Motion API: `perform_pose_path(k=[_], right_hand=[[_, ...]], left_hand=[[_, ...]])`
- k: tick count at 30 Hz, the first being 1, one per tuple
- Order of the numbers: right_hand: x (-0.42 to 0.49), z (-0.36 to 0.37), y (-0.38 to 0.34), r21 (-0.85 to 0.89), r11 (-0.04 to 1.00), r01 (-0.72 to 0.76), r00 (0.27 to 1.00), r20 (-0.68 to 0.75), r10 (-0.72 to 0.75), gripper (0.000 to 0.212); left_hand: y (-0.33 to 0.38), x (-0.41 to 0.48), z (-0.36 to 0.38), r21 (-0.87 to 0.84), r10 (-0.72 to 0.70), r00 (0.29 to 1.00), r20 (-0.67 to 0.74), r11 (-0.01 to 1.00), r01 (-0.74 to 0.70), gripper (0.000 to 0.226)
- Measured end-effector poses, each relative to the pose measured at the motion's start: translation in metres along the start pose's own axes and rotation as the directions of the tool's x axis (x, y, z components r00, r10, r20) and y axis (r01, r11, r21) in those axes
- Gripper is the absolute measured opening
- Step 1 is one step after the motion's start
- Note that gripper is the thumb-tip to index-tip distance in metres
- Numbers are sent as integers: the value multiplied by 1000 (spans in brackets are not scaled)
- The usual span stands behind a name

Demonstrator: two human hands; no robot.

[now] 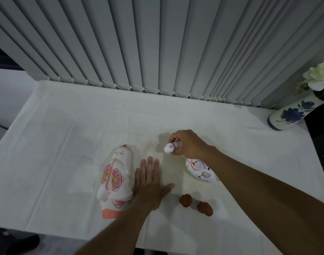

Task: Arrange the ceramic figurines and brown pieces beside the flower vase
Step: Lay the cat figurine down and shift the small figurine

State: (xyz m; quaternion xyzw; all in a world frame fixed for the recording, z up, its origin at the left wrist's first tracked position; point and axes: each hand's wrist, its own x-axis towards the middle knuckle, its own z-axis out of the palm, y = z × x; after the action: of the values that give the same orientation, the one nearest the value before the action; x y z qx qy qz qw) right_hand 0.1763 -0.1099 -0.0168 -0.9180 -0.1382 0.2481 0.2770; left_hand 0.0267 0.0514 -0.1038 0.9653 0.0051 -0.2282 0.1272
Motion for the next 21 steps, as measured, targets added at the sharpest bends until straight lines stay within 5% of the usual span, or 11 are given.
perform_pose_path(k=[11,15,19,21], right_hand=[[-2,3,-5,-84,985,-150,987,49,155,30],[-7,0,-7,-76,984,-162,979,116,170,48],[-18,-11,-23,-5,995,-97,995,8,97,63],[-25,-13,-37,45,997,-57,995,-79,61,58]], left_hand=[[-1,0,1,17,29,996,-80,999,-27,96],[5,1,-10,23,3,999,32,1000,-4,97],[20,-3,-42,10,2,989,145,1000,-4,91],[25,-4,-68,-101,24,997,74,995,-17,73]])
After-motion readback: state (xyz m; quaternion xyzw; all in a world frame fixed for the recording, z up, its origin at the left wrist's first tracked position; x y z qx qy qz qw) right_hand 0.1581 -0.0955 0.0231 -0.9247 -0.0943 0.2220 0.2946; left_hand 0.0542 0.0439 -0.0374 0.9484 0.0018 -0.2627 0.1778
